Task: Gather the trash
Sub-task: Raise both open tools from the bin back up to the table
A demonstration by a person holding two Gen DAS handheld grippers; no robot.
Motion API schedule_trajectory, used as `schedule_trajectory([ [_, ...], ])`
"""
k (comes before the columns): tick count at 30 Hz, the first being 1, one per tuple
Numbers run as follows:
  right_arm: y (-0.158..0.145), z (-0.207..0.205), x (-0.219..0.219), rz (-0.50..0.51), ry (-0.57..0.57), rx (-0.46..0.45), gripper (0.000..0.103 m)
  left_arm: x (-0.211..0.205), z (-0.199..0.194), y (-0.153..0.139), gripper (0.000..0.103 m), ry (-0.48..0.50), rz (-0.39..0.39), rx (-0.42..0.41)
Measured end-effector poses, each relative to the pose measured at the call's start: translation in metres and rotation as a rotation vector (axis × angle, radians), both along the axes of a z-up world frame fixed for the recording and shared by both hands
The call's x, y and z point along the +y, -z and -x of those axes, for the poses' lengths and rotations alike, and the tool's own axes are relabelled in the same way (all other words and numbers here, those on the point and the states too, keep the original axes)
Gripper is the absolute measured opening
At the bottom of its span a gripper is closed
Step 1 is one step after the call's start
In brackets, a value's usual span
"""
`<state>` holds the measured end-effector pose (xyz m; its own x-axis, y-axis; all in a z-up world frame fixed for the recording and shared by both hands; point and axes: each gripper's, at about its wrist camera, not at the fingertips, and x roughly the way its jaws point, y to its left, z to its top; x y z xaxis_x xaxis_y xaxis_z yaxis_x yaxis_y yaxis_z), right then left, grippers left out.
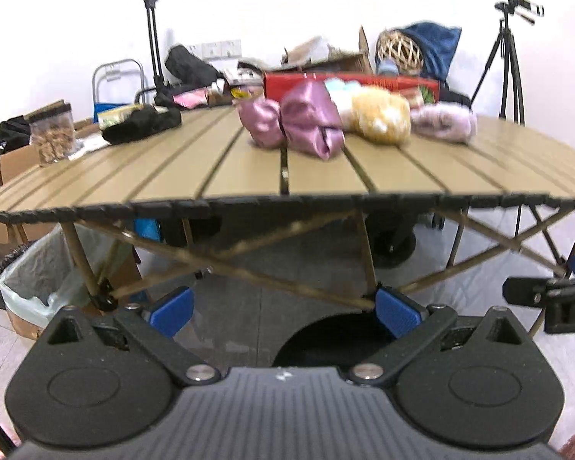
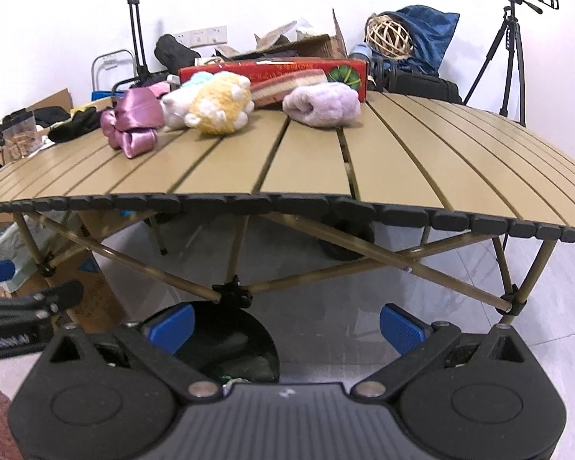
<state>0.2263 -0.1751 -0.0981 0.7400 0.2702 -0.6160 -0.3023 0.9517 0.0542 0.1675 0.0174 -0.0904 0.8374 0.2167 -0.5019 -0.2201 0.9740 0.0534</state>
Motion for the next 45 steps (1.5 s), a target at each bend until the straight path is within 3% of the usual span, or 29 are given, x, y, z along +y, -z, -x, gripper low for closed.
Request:
schedule_trajectory([
  [20,-0.054,0.021,0.003,-0.053,-0.062,-0.182,0.103,-0.002,0.008,-0.039,0.103,0.007,-0.004,-0.122],
  [38,-0.089,-0.021,0.014,-0.082,-0.026,-0.315,0.103,0.01,-0.037,-0.068,0.103,-0.03,0.03,-0.209],
  [45,-0.093,-0.044,0.019,-0.09,-0.019,-0.332,0.103,0.021,-0.063,-0.072,0.103,-0.035,0.075,-0.197],
])
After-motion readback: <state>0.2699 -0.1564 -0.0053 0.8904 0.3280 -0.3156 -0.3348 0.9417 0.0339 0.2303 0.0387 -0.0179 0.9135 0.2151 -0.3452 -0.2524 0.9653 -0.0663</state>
